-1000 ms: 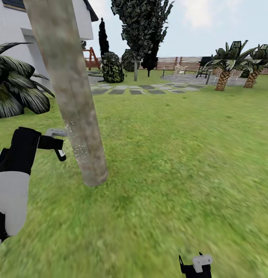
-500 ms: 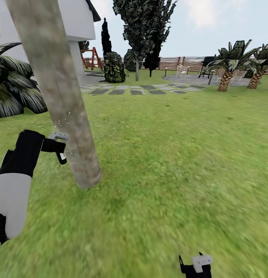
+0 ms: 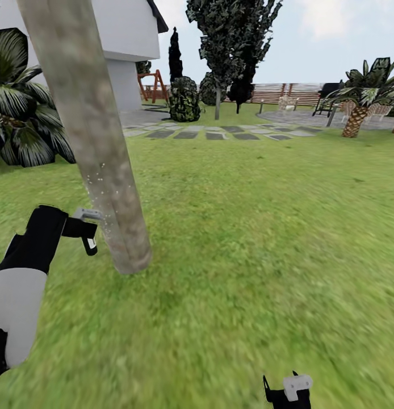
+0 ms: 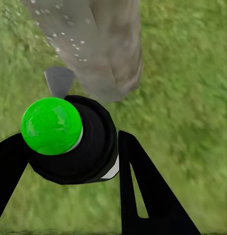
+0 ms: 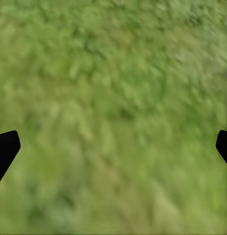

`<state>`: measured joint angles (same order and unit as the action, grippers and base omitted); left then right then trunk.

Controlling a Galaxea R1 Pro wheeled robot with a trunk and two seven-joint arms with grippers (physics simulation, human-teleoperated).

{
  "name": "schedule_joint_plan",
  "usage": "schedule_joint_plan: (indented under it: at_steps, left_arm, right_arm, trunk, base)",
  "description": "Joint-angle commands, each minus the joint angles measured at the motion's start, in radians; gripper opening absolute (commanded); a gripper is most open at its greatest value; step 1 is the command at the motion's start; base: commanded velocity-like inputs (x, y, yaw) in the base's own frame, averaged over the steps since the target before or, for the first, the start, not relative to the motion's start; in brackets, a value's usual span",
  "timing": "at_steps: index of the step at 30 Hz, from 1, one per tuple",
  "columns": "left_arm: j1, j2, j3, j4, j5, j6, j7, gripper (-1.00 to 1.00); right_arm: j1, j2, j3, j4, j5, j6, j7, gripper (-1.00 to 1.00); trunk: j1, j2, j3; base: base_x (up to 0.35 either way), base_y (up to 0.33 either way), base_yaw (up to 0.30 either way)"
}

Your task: In the garden, pick up the pesticide atomizer on the floor and spray pesticide onto both trees until each tree trunk is fully covered.

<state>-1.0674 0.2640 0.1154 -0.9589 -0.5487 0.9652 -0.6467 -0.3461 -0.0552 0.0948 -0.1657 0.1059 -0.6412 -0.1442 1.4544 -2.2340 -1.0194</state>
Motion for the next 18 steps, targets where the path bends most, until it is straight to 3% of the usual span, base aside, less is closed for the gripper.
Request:
schedule_joint_plan:
  at_steps: [1,5,9,18]
  left_arm:
    - [0.006,0.002,0.0,0.0,0.002,0.0,0.0,-1.0]
    - [0.026,0.012,0.014,0.004,0.0,-0.001,0.001,-1.0]
    - [0.029,-0.002,0.011,0.005,0.001,0.0,0.0,-1.0]
    - [0.029,0.003,0.016,0.004,0.0,0.0,0.0,-1.0]
  right_arm:
    - [0.0,0.0,0.0,0.0,0.0,0.0,0.0,1.0]
    - [-0.001,0.0,0.0,0.0,0.0,0.0,0.0,1.0]
    - [0.0,0.0,0.0,0.0,0.0,0.0,0.0,1.0]
    - [0.0,0.0,0.0,0.0,0.0,0.0,0.0,1.0]
  trunk:
    - [0.0,0.0,0.0]
    - [0.0,0.0,0.0]
    - [0.0,0.0,0.0]
    - [0.0,0.0,0.0]
  base:
    - [0.165,-0.246,0.016]
    - [0.173,-0.241,0.003]
    - [0.079,-0.257,0.025]
    - [0.004,-0.273,0.248]
